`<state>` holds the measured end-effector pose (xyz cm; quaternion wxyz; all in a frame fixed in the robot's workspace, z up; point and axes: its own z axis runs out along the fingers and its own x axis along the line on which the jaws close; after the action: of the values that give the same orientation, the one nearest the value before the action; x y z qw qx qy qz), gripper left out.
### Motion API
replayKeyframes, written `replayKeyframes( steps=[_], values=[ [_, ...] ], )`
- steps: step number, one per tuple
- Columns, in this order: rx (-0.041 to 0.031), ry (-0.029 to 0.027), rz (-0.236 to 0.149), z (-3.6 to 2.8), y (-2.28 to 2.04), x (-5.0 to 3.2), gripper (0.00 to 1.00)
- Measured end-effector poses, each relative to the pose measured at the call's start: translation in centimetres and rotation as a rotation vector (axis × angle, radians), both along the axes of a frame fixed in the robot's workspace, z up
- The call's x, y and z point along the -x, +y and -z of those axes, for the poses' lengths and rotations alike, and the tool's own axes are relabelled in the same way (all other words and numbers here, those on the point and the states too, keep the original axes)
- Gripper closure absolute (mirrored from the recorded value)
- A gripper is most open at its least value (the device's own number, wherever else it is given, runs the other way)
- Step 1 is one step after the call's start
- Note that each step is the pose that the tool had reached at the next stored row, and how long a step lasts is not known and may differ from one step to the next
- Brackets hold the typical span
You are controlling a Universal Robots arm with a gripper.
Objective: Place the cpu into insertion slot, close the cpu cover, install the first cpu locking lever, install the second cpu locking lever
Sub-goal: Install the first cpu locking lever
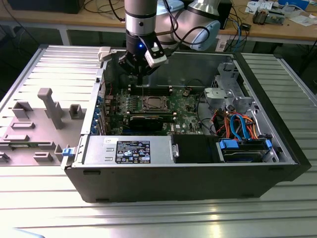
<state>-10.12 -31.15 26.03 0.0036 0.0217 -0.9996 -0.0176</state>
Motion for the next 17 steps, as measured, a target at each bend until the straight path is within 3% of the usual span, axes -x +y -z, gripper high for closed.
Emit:
replayKeyframes(
  steps=[17],
  values=[
    [0.0053,0.0002,0.0,0.19,0.0,-1.52,0.89]
  ],
)
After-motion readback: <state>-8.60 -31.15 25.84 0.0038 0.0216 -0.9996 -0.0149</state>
